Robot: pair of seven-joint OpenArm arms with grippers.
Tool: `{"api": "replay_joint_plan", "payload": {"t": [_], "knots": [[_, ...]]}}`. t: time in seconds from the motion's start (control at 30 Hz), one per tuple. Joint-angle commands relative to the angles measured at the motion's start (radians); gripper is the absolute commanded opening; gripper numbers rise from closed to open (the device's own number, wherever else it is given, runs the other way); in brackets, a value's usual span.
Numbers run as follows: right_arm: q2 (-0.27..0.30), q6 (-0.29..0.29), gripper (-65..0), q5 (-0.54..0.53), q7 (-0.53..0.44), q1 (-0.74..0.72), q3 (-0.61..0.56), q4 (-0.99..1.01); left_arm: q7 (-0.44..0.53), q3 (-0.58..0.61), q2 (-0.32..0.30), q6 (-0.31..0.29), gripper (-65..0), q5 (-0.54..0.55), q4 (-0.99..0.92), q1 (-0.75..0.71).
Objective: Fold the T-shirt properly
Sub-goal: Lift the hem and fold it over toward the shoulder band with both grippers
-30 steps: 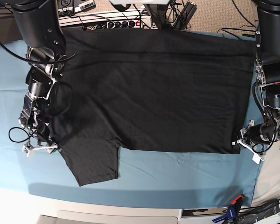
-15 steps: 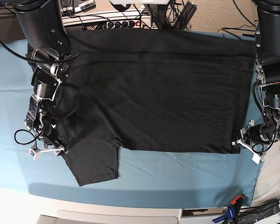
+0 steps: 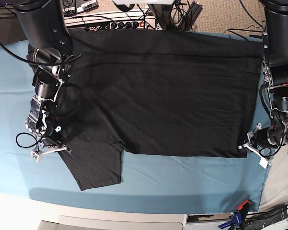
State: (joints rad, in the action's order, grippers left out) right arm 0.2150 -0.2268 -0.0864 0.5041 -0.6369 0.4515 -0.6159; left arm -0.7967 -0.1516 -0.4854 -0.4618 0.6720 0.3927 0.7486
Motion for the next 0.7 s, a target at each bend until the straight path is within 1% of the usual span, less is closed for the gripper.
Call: {"api": "replay_joint_plan", "payload": {"t": [0.0,0.1,0.13,0.23,0.3,0.43,0.5,0.53,0.63,0.67], "knots": [[0.018,-0.006,-65.0,0.008,0.011,-0.009,-0.001,-0.011,0.003,-0.002,-0.018,-0.011,-65.0,0.026,0.018,0.035],[0.046,-0.087,-65.0,0.007,-0.008,0.011,-0.001,-0.011,-0.010,-0.002,-0.019,-0.011,-65.0,0.055,0.018,0.035],[0.055,-0.105,-65.0,0.004,-0.011,0.015,-0.001,-0.011,-0.018,-0.002,-0.022,-0.018,-65.0,0.072,0.018,0.035],[0.087,-0.169,-65.0,-0.024,-0.016,0.022,-0.001,-0.013,-0.049,-0.002,-0.028,-0.070,-65.0,0.123,0.018,0.035],[0.109,-0.231,-65.0,-0.056,-0.016,0.022,-0.001,-0.013,-0.079,-0.002,-0.034,-0.091,-65.0,0.168,0.018,0.035],[0.148,-0.376,-65.0,-0.136,-0.013,0.022,-0.001,-0.013,-0.150,-0.002,-0.056,-0.138,-65.0,0.277,0.018,0.035],[0.164,-0.453,-65.0,-0.177,-0.005,0.022,-0.001,-0.013,-0.189,-0.002,-0.074,-0.143,-65.0,0.343,0.018,0.035],[0.171,-0.471,-65.0,-0.203,0.000,0.022,-0.001,-0.014,-0.208,-0.002,-0.084,-0.143,-65.0,0.374,0.018,0.035],[0.185,-0.471,-65.0,-0.290,0.036,0.022,0.000,-0.014,-0.270,-0.002,-0.117,-0.191,-65.0,0.461,0.018,0.035],[0.189,-0.471,-65.0,-0.320,0.053,0.022,-0.001,-0.014,-0.293,-0.002,-0.128,-0.191,-65.0,0.489,0.018,0.035]]}}
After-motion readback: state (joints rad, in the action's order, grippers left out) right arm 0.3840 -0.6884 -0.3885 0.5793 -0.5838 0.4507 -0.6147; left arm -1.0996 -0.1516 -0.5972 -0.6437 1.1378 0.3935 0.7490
